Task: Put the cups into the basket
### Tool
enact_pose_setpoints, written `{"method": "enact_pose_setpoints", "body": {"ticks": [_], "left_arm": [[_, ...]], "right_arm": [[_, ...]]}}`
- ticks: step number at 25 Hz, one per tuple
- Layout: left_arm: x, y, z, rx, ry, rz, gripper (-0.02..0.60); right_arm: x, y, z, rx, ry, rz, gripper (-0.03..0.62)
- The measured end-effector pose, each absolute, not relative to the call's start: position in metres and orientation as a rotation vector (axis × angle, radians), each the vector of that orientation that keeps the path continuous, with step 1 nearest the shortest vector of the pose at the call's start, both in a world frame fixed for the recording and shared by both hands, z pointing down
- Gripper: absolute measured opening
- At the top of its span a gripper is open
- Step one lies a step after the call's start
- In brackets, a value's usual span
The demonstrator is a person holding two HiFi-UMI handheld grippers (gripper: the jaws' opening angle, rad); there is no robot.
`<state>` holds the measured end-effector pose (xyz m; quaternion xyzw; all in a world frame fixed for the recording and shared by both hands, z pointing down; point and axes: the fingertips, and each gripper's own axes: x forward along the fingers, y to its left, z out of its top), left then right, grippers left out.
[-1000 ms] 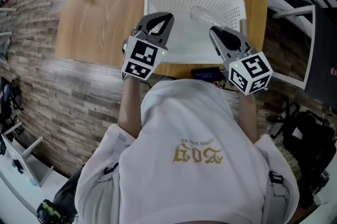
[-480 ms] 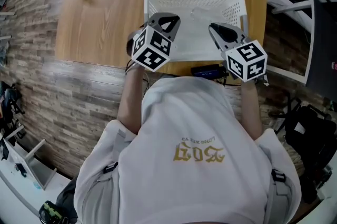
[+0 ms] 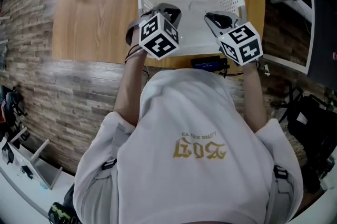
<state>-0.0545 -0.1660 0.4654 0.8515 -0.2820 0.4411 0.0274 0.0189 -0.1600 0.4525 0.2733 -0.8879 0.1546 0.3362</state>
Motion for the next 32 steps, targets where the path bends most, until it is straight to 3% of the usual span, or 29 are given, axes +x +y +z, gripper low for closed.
{"method": "enact_pose_setpoints", "body": {"ticks": [32], "left_arm": [[-0.014, -0.155, 0.536, 2.520, -0.407, 1.640, 0.008]], "right_arm": [[0.017, -0.161, 0.532, 0.494, -1.945, 0.306, 0.028]]}}
